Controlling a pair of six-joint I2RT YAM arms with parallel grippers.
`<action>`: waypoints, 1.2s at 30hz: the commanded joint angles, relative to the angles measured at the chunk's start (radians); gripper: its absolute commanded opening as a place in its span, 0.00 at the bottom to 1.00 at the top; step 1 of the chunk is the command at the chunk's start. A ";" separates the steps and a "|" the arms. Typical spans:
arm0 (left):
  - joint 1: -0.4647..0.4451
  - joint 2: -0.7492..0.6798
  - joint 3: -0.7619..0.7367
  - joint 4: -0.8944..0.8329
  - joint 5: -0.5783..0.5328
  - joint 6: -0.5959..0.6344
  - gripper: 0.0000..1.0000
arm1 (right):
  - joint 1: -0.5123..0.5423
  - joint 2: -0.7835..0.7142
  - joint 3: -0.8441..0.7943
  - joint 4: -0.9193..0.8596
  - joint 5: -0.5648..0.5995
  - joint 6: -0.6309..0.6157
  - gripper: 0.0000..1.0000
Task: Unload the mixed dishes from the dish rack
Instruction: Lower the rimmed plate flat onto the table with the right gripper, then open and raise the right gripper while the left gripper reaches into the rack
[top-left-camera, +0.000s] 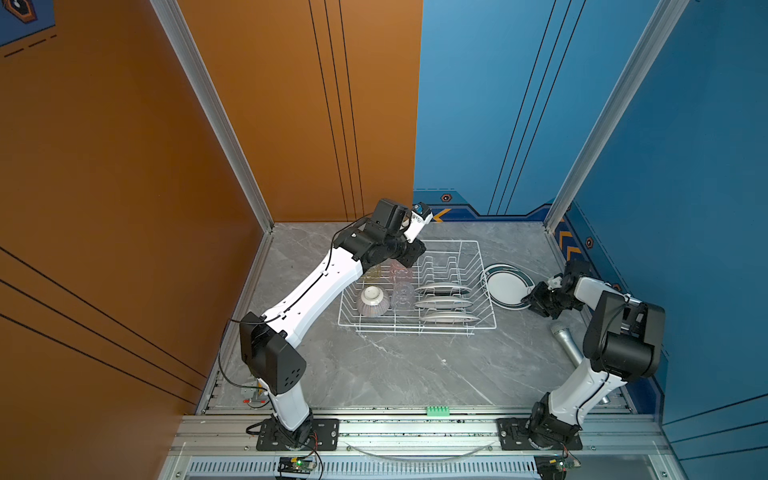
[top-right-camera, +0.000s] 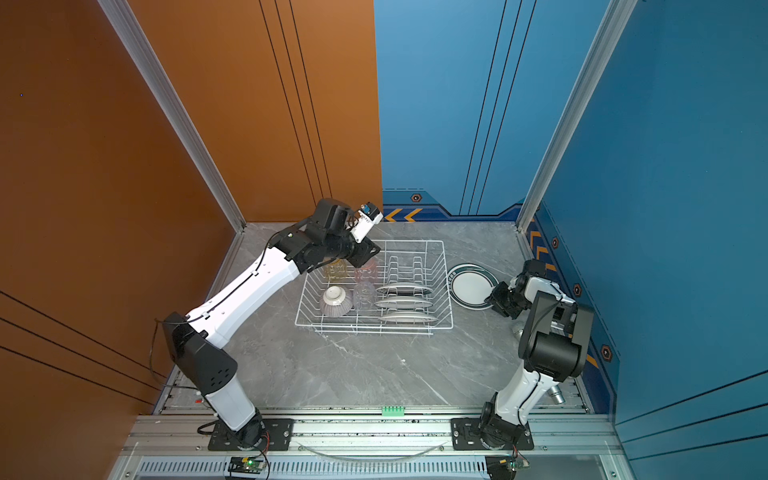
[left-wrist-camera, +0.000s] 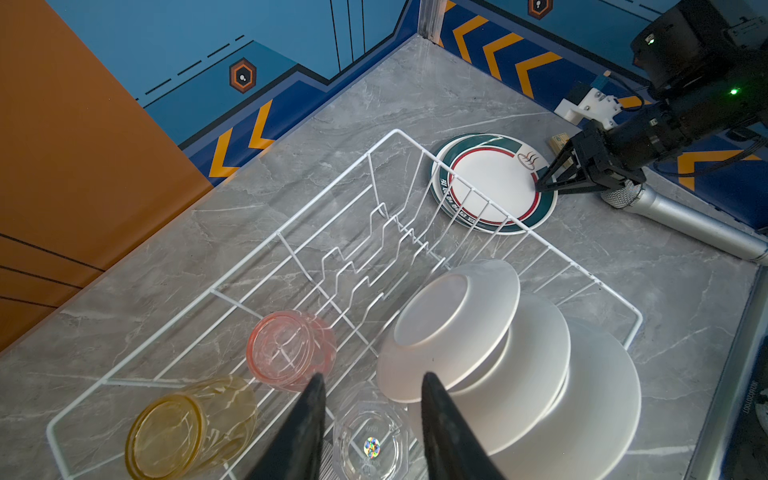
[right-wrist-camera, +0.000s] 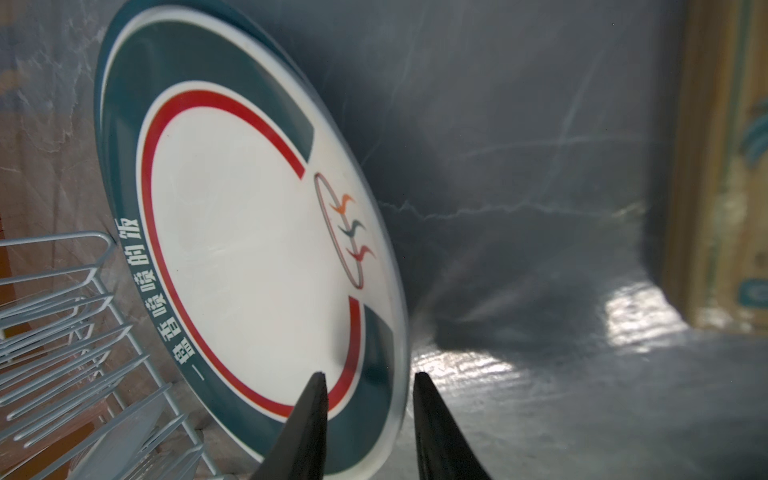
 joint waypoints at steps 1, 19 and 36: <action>0.003 -0.004 0.002 -0.039 0.017 0.023 0.40 | 0.019 0.014 0.037 -0.051 0.053 -0.025 0.39; -0.005 0.001 -0.008 -0.066 -0.005 0.047 0.40 | 0.126 0.067 0.138 -0.127 0.247 -0.046 0.59; -0.016 -0.007 -0.024 -0.094 -0.024 0.071 0.40 | 0.180 0.123 0.199 -0.141 0.281 -0.020 0.61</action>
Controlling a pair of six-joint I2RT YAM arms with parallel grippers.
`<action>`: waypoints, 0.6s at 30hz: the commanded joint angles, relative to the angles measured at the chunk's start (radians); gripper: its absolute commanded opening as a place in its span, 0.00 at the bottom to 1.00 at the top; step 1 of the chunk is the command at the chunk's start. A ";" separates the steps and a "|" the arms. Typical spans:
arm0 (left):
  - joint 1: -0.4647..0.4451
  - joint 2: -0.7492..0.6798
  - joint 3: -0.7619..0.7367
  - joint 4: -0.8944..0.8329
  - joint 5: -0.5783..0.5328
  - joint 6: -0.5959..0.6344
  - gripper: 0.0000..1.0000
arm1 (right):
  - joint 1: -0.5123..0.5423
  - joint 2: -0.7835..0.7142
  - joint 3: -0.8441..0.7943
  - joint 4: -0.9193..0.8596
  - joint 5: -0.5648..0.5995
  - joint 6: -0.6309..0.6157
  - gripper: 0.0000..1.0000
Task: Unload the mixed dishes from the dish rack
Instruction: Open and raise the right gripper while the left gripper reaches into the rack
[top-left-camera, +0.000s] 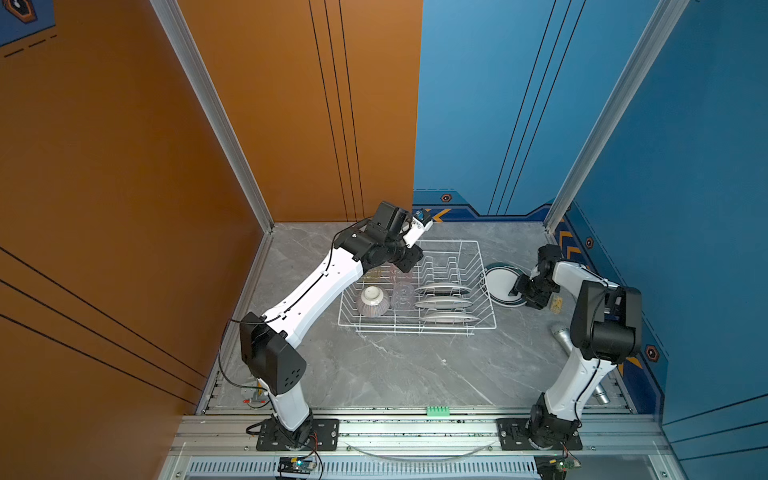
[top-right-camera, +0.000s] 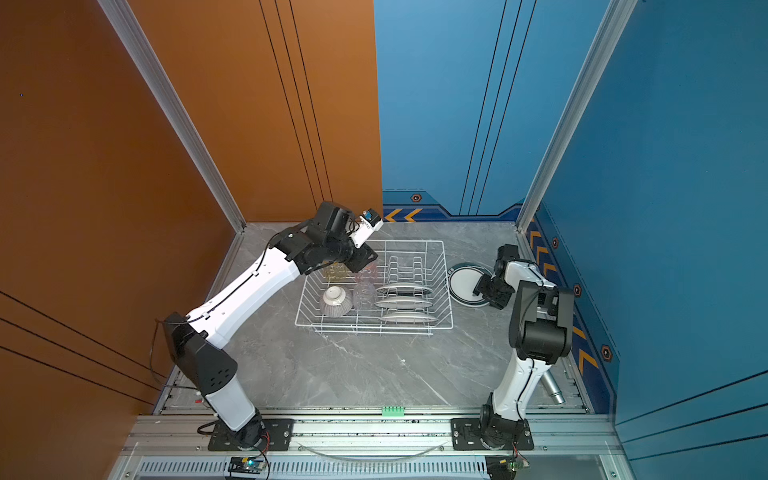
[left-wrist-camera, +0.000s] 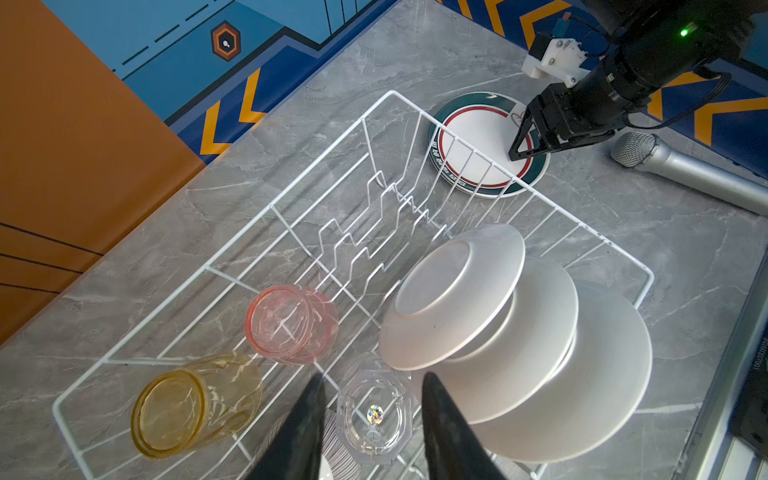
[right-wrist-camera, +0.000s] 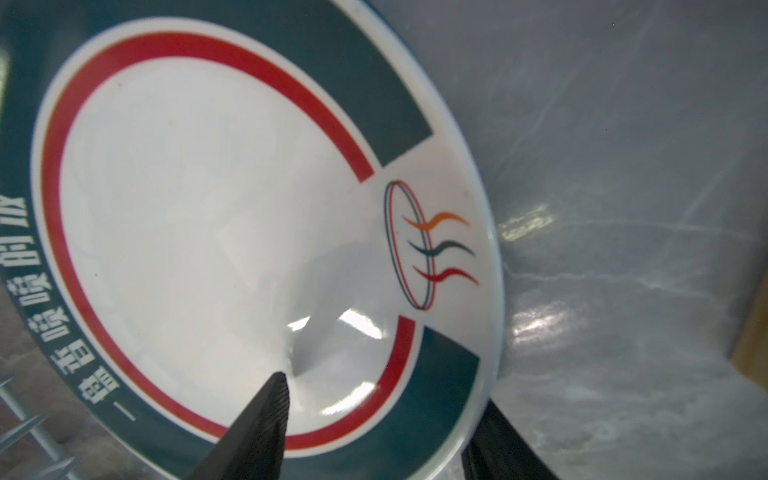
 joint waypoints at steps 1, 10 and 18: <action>-0.010 -0.008 -0.020 -0.026 -0.011 0.019 0.40 | 0.006 0.018 0.025 -0.033 0.024 0.010 0.62; -0.048 -0.010 -0.022 -0.033 0.037 0.061 0.40 | -0.053 -0.053 -0.037 -0.034 -0.022 -0.010 0.61; -0.144 0.000 -0.027 -0.038 0.017 0.188 0.41 | -0.065 -0.212 -0.051 -0.050 -0.064 -0.018 0.61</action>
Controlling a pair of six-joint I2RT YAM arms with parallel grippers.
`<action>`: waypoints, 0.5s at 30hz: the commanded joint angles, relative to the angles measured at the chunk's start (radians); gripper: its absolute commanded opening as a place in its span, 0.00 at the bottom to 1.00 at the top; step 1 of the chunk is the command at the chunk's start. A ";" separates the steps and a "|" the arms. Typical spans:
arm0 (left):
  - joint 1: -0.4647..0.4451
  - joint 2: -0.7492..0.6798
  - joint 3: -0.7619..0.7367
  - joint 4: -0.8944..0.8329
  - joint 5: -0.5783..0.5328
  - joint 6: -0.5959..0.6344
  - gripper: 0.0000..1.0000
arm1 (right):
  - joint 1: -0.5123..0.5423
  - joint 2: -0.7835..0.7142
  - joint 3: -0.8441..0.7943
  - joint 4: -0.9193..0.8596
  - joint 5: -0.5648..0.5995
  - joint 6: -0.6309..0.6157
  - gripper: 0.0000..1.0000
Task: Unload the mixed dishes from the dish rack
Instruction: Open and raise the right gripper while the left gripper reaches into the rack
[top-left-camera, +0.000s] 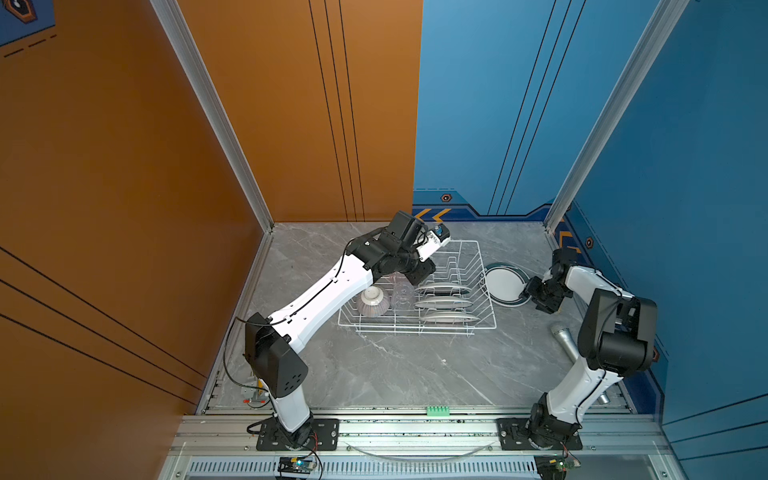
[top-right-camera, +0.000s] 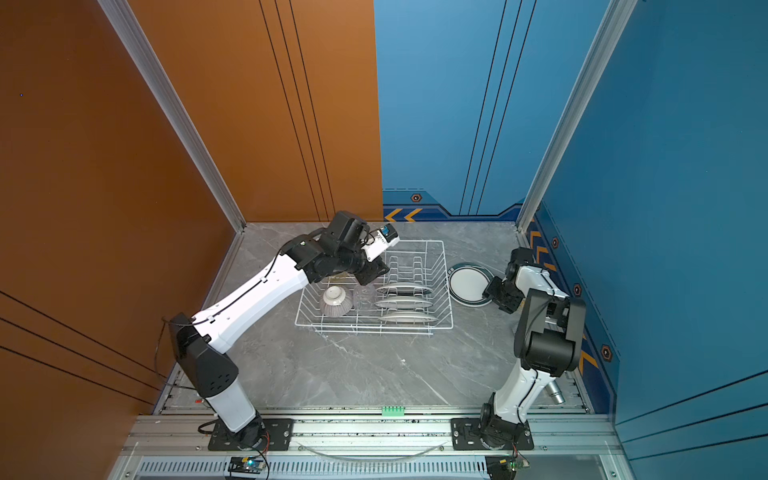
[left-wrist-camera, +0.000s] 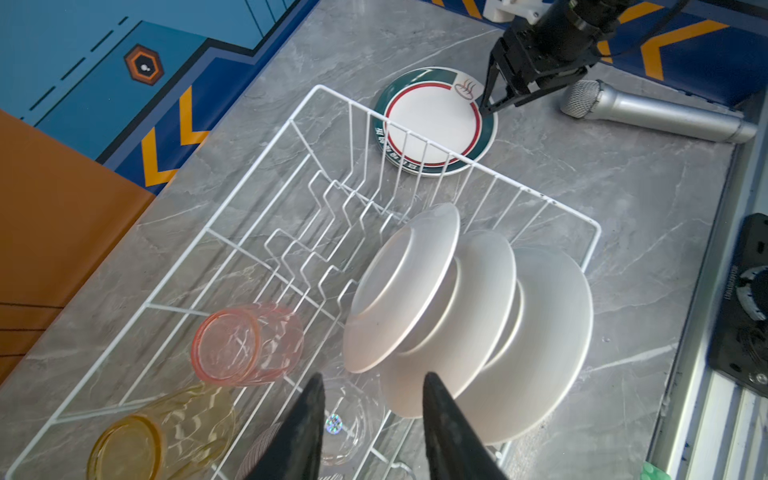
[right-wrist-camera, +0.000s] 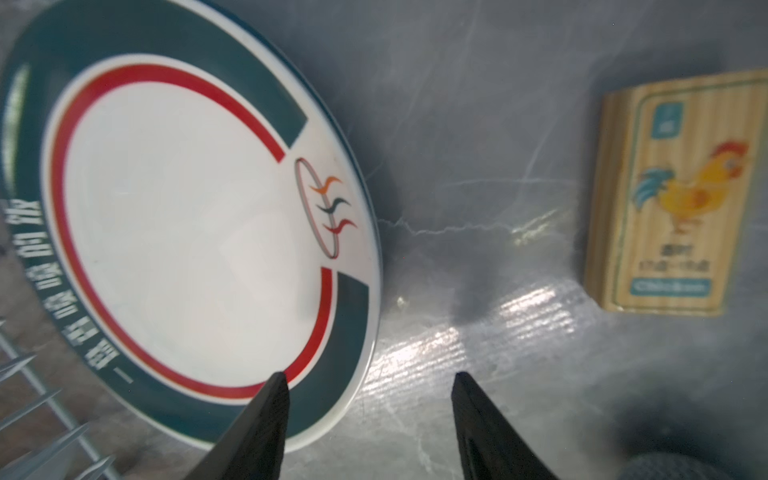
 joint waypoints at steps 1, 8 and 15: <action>-0.031 0.010 -0.004 -0.031 0.007 0.083 0.40 | 0.015 -0.088 0.020 -0.035 -0.040 -0.014 0.61; -0.080 0.107 0.051 -0.080 -0.044 0.161 0.37 | 0.060 -0.175 0.089 -0.063 -0.056 -0.010 0.61; -0.096 0.203 0.127 -0.122 -0.096 0.217 0.37 | 0.077 -0.212 0.115 -0.068 -0.062 -0.010 0.61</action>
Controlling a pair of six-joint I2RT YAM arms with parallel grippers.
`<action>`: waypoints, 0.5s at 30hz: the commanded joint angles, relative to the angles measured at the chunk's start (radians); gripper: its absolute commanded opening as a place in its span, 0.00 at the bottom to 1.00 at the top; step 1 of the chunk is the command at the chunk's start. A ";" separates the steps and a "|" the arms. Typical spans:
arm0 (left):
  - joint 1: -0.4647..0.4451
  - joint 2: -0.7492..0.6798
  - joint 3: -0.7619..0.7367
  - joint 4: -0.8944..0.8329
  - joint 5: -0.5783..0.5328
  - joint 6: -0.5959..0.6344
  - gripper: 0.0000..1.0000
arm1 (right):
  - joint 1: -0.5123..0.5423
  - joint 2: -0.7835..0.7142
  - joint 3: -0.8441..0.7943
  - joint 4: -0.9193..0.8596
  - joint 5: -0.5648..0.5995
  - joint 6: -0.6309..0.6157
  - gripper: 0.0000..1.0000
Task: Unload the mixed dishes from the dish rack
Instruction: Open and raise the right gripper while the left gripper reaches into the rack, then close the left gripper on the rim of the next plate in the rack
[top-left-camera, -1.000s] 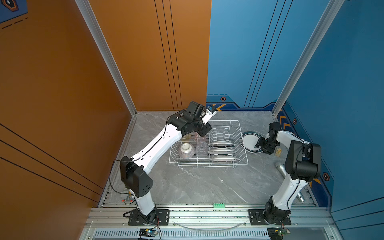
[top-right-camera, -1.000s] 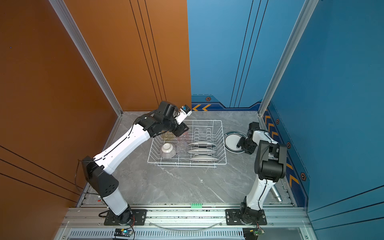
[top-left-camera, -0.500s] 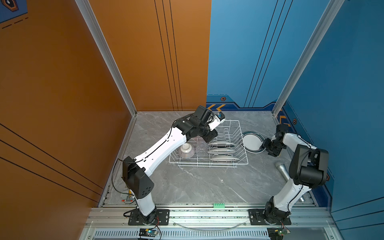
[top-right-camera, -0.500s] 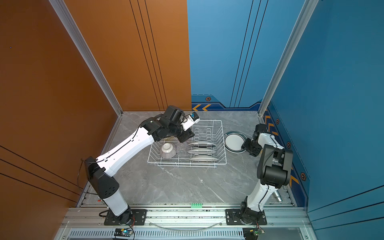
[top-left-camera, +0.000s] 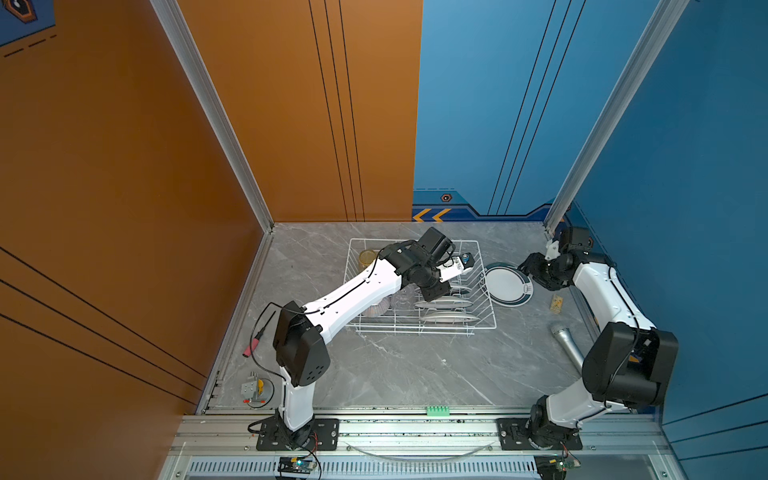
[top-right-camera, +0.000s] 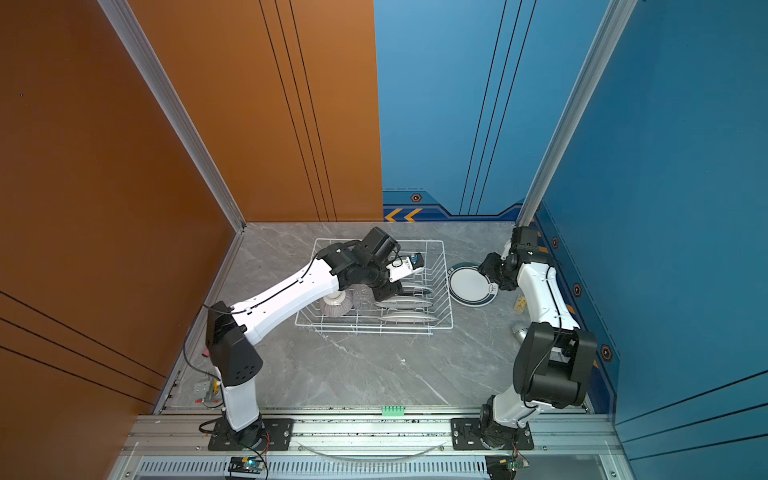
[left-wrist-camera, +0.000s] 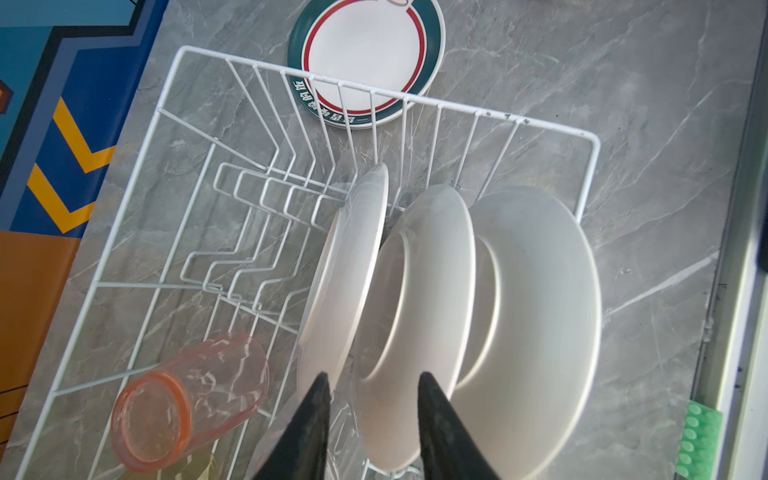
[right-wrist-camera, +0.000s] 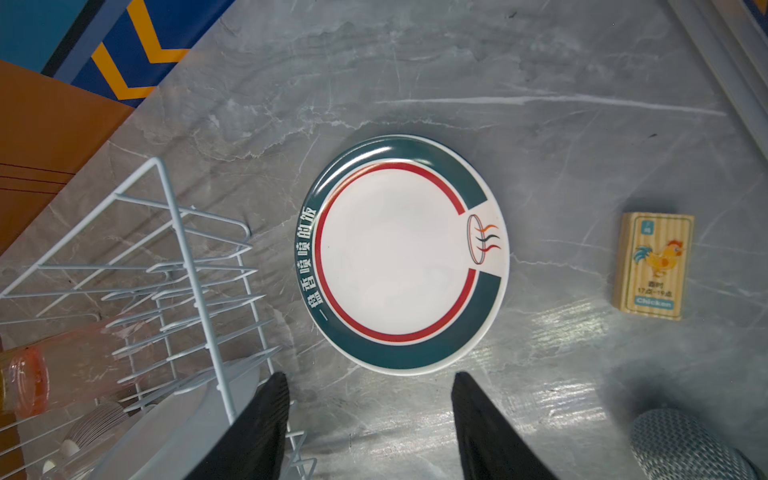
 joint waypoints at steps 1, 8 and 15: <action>-0.010 0.029 0.053 -0.043 -0.044 0.048 0.36 | 0.004 -0.026 0.017 -0.045 -0.008 -0.011 0.61; -0.010 0.086 0.086 -0.043 -0.088 0.072 0.36 | -0.001 -0.027 0.006 -0.045 -0.010 -0.018 0.61; -0.009 0.130 0.118 -0.044 -0.095 0.094 0.36 | -0.008 -0.022 0.011 -0.043 -0.020 -0.020 0.61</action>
